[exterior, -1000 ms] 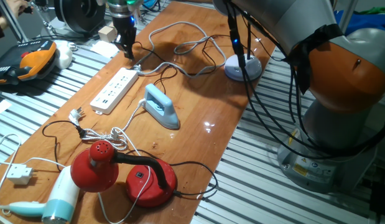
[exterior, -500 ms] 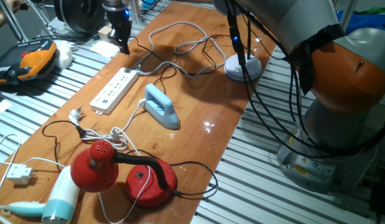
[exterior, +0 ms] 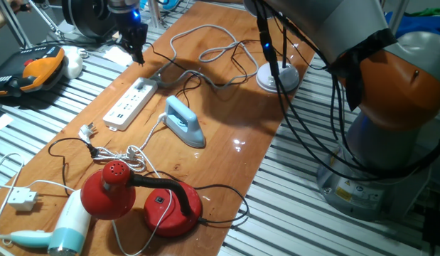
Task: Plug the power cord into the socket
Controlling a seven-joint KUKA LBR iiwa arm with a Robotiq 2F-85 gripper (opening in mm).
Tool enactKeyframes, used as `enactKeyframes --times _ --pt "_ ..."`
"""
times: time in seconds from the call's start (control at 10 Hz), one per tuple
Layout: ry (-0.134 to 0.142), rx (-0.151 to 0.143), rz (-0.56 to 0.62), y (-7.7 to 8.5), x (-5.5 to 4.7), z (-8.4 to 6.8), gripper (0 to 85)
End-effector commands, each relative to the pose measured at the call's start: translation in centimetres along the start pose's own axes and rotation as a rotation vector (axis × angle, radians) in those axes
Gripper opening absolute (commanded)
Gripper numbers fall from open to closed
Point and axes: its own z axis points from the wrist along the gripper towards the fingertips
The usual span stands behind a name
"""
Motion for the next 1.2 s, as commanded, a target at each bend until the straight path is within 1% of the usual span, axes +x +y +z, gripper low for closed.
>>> enactKeyframes --times 0.0,0.1,0.2,0.4,0.5,0.7,0.8,0.9,1.1 --pt "-0.017 0.004 0.367 0.1 0.2 -0.1 0.0" --pt "-0.026 0.023 0.453 0.3 0.5 -0.3 0.0" --pt "-0.029 0.04 0.535 0.7 0.9 -0.4 0.0" --pt "-0.031 0.019 0.734 1.2 1.5 -0.2 0.0" --pt "-0.03 0.009 0.863 1.3 1.7 -0.1 0.0" --pt "-0.051 0.016 1.08 1.2 1.8 -0.2 0.0" --pt "-0.064 0.025 1.167 1.1 2.0 -0.2 0.0" --pt "-0.078 0.027 1.25 1.0 2.2 -0.1 0.0" --pt "-0.089 0.045 1.305 0.9 2.5 -0.1 0.0"
